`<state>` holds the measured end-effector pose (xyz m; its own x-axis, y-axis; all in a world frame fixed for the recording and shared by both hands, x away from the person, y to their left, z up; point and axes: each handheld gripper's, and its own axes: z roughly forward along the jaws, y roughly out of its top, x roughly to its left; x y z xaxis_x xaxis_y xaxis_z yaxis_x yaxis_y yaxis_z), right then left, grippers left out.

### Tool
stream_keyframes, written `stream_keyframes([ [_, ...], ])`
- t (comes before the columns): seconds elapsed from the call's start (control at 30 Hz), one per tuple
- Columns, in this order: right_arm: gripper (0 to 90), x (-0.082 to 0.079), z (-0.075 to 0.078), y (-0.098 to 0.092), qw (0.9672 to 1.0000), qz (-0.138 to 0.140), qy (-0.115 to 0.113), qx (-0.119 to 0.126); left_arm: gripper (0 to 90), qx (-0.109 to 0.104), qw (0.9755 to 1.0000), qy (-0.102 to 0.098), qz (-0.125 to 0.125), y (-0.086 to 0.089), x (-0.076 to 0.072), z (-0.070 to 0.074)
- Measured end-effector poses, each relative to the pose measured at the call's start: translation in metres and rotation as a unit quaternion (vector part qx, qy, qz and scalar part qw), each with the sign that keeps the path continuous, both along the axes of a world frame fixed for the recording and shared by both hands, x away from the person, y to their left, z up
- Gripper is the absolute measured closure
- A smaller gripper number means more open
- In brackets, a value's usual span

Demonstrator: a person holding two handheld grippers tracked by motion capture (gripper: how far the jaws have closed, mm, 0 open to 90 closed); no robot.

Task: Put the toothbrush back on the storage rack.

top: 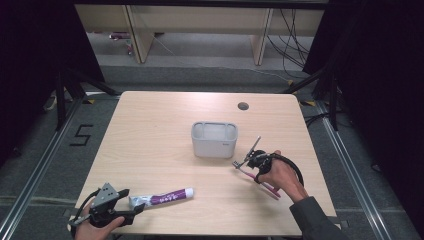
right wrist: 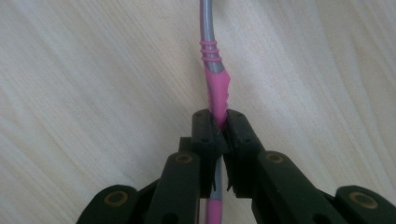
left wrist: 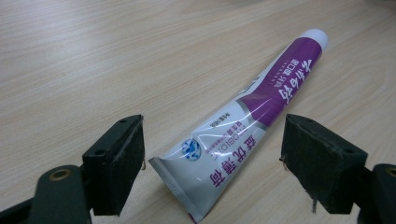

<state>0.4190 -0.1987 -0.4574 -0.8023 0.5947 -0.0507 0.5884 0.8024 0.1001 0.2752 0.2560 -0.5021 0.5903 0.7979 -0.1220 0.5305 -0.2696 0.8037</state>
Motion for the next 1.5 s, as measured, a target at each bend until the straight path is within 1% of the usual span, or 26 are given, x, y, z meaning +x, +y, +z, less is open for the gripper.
stream_keyframes([
  [0.07, 83.1, -0.002, 0.002, 0.0, 0.9999, -0.009, 0.001, 0.005, 21.2, -0.001, 1.0, 0.0, 0.001, 0.0, 0.0, 0.0],
  [0.1, 83.1, -0.003, 0.006, -0.005, 0.9996, 0.005, -0.008, 0.028, 21.2, 0.002, 1.0, 0.002, 0.001, 0.0, 0.0, 0.0],
  [0.13, 83.2, -0.005, 0.008, -0.005, 0.9994, -0.005, -0.007, 0.033, 21.2, 0.002, 1.0, 0.002, 0.001, 0.0, 0.0, 0.0],
  [0.2, 83.2, -0.006, 0.012, -0.007, 0.9987, 0.013, -0.018, 0.046, 21.2, 0.002, 1.0, 0.002, 0.0, 0.0, 0.0, 0.0],
  [0.23, 83.2, -0.008, 0.014, -0.008, 0.9985, 0.002, -0.018, 0.052, 21.2, 0.002, 1.0, 0.002, 0.001, 0.0, 0.0, 0.0],
  [0.27, 83.2, -0.009, 0.017, -0.007, 0.9978, 0.009, -0.019, 0.063, 21.2, 0.002, 1.0, 0.001, 0.0, 0.0, 0.0, 0.0],
  [0.33, 83.2, -0.012, 0.021, -0.008, 0.9969, -0.003, -0.023, 0.075, 21.2, 0.002, 1.0, 0.001, 0.003, 0.0, 0.0, 0.0],
  [0.4, 83.2, -0.014, 0.025, -0.009, 0.9955, -0.002, -0.03, 0.089, 21.2, 0.0, 1.0, 0.001, 0.003, 0.0, 0.0, 0.0],
  [0.43, 83.1, -0.013, 0.027, -0.01, 0.9946, 0.005, -0.036, 0.098, 21.2, 0.0, 1.0, 0.001, 0.003, 0.0, 0.0, 0.0],
  [0.5, 83.2, -0.016, 0.032, -0.01, 0.9917, -0.006, -0.038, 0.123, 21.2, 0.0, 1.0, 0.001, 0.003, 0.0, 0.0, 0.0],
  [0.67, 83.2, -0.017, 0.041, -0.012, 0.9861, -0.007, -0.056, 0.156, 21.1, -0.001, 1.0, 0.001, 0.003, 0.0, 0.0, 0.0],
  [0.83, 83.2, -0.017, 0.049, -0.014, 0.9812, -0.013, -0.068, 0.18, 21.1, 0.001, 1.0, 0.0, 0.003, 0.0, 0.0, 0.0],
  [0.87, 83.2, -0.017, 0.051, -0.014, 0.9799, -0.011, -0.076, 0.184, 21.1, 0.0, 1.0, 0.001, 0.003, 0.0, 0.0, 0.0],
  [0.97, 83.2, -0.019, 0.053, -0.014, 0.9793, -0.026, -0.07, 0.188, 21.1, 0.0, 1.0, 0.0, 0.004, 0.0, 0.0, 0.0],
  [1.0, 83.2, -0.017, 0.054, -0.015, 0.9771, -0.017, -0.076, 0.198, 21.1, -0.001, 1.0, 0.0, 0.003, 0.0, 0.0, 0.0],
  [1.03, 83.2, -0.018, 0.058, -0.015, 0.976, -0.024, -0.083, 0.2, 21.2, 0.002, 1.0, 0.001, 0.002, 0.0, 0.0, 0.0],
  [1.07, 83.2, -0.017, 0.059, -0.015, 0.9744, -0.018, -0.088, 0.206, 21.1, 0.0, 1.0, 0.001, 0.003, 0.0, 0.0, 0.0],
  [1.13, 83.2, -0.017, 0.061, -0.015, 0.9716, -0.016, -0.089, 0.219, 21.1, 0.0, 1.0, 0.0, 0.004, 0.0, 0.0, 0.0],
  [1.17, 83.2, -0.015, 0.063, -0.016, 0.9683, -0.01, -0.105, 0.226, 21.1, 0.0, 1.0, 0.0, 0.003, 0.0, 0.0, 0.0],
  [1.23, 83.1, -0.014, 0.064, -0.015, 0.9656, -0.01, -0.111, 0.235, 21.1, 0.0, 1.0, 0.001, 0.004, 0.0, 0.0, 0.0],
  [1.27, 83.2, -0.015, 0.065, -0.015, 0.9668, -0.027, -0.103, 0.233, 21.1, 0.0, 1.0, 0.001, 0.004, 0.0, 0.0, 0.0],
  [1.3, 83.2, -0.015, 0.065, -0.015, 0.9668, -0.027, -0.103, 0.233, 21.2, 0.0, 1.0, 0.001, 0.004, 0.0, 0.0, 0.0],
  [1.33, 83.2, -0.013, 0.067, -0.014, 0.9612, -0.026, -0.108, 0.253, 21.2, 0.0, 1.0, 0.001, 0.004, 0.0, 0.0, 0.0],
  [1.4, 83.2, -0.012, 0.069, -0.014, 0.9607, -0.029, -0.115, 0.251, 21.1, 0.0, 1.0, 0.001, 0.004, 0.0, 0.0, 0.0],
  [1.43, 83.2, -0.01, 0.072, -0.013, 0.9545, -0.025, -0.128, 0.268, 21.2, 0.0, 1.0, 0.0, 0.004, 0.0, 0.0, 0.0],
  [1.5, 83.2, -0.009, 0.074, -0.012, 0.9482, -0.022, -0.147, 0.281, 21.1, 0.0, 1.0, 0.0, 0.004, 0.0, 0.0, 0.0],
])
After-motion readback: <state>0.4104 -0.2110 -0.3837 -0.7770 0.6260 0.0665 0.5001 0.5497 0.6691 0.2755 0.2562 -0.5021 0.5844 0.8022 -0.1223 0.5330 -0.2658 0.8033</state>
